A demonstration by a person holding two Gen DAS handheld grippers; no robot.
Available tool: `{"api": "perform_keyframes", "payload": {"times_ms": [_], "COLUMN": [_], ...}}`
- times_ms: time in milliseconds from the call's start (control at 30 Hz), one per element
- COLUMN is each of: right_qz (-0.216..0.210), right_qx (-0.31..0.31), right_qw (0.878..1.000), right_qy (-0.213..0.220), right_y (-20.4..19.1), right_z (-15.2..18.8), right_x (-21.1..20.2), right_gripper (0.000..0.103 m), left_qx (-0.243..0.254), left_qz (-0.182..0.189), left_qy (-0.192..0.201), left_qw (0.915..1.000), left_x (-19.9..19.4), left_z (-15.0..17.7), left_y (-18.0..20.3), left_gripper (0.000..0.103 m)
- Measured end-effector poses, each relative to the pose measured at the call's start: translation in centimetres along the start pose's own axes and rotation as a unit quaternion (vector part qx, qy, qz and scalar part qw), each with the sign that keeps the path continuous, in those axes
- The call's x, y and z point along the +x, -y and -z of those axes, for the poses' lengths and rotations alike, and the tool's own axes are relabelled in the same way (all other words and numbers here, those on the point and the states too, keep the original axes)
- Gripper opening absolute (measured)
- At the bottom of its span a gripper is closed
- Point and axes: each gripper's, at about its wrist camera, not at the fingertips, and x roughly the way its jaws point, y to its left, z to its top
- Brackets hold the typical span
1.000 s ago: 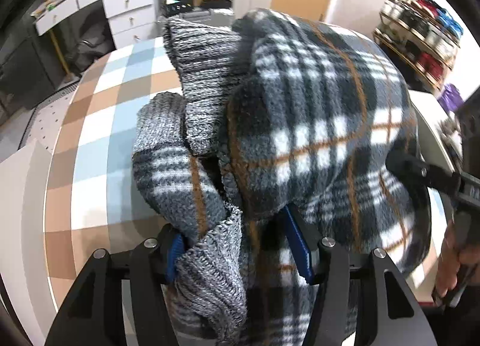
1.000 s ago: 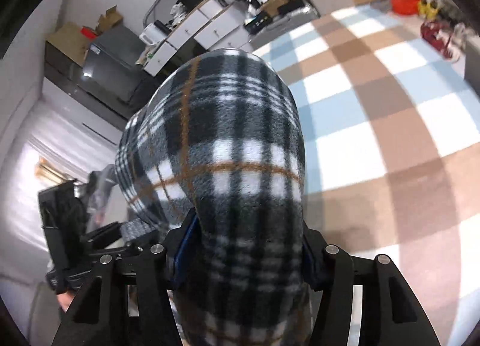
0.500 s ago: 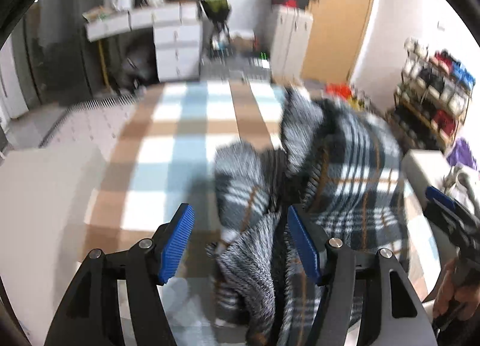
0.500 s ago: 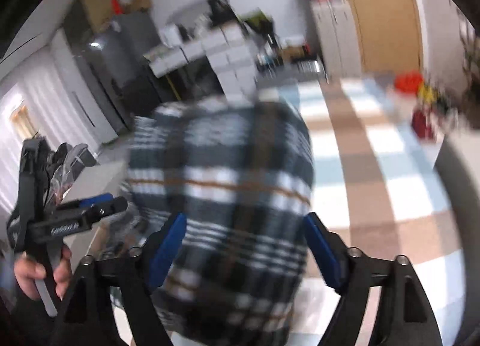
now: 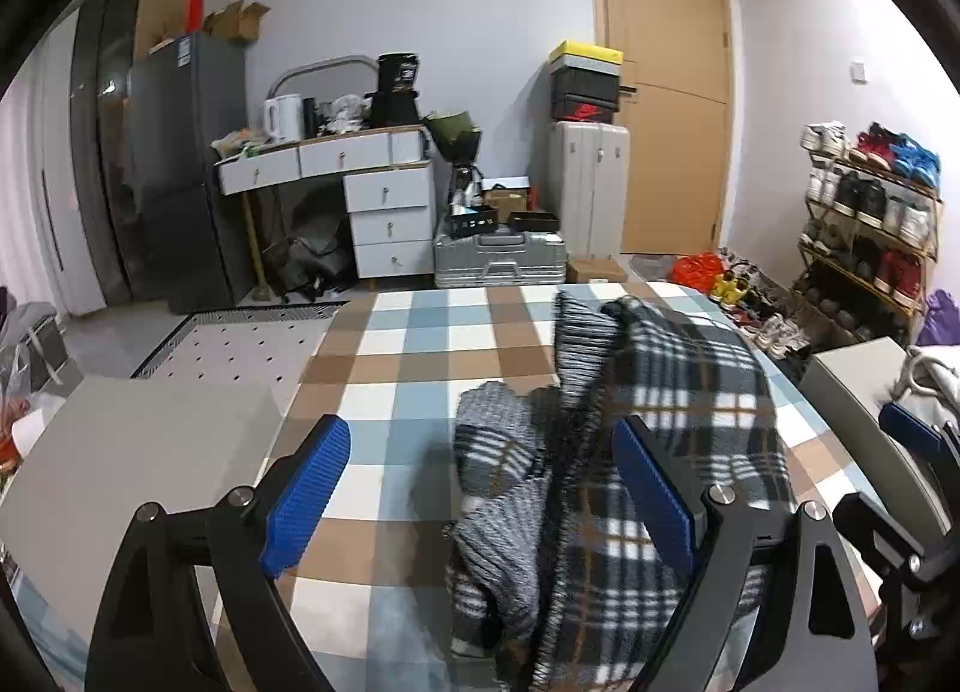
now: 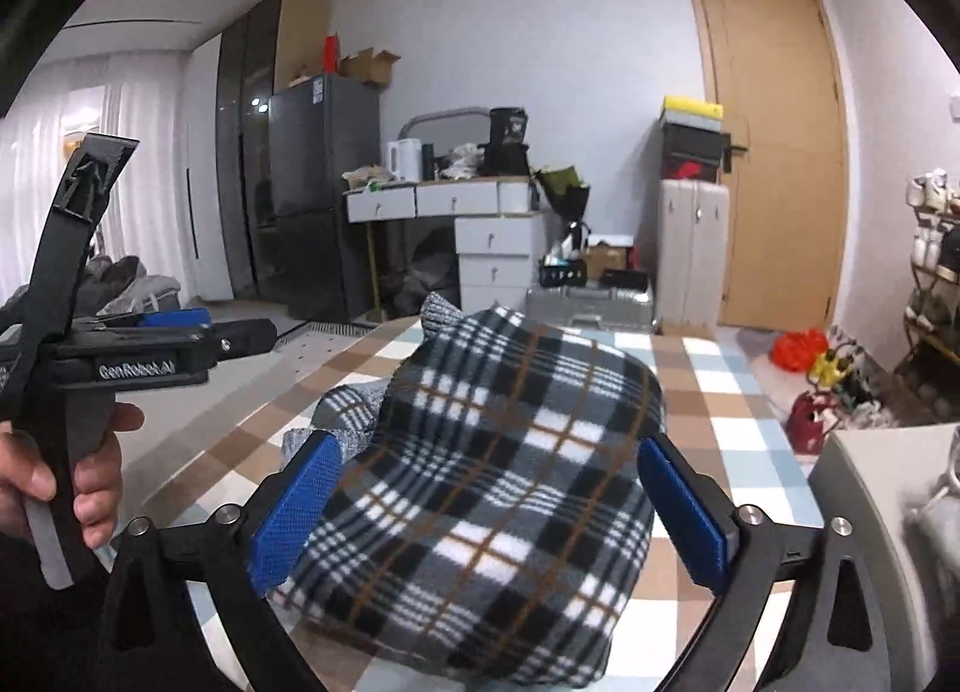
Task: Fold large clothes
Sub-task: 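Grasp the folded plaid bundle with both grippers from its sides, then lift the plaid bundle with both grippers and carry it toward the grey dresser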
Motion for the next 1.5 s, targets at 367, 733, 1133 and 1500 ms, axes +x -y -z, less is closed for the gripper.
{"api": "perform_keyframes", "payload": {"times_ms": [367, 733, 1133, 1500], "right_qz": [-0.010, -0.010, -0.015, -0.089], "right_qx": [0.075, 0.068, 0.120, 0.289], "right_qw": [0.997, 0.998, 0.991, 0.919], "right_qy": [0.004, 0.006, -0.058, -0.253], "right_y": [2.6, 2.5, 4.5, 12.3], "right_z": [-0.1, -0.1, 0.7, 5.1], "right_x": [0.5, 0.4, 3.2, 14.6], "right_gripper": [0.103, 0.103, 0.103, 0.103], "left_qx": [0.027, 0.019, 0.023, -0.038], "left_qz": [0.014, 0.017, -0.008, 0.100], "left_qy": [0.015, 0.005, -0.053, -0.295], "left_qw": [0.9994, 0.9997, 0.9983, 0.9496], "left_x": [-1.0, -0.7, 3.0, 14.8], "left_z": [0.6, 0.6, 0.9, 3.0], "left_y": [2.0, 2.5, 1.6, -2.2], "left_gripper": [0.087, 0.087, 0.087, 0.086]}}
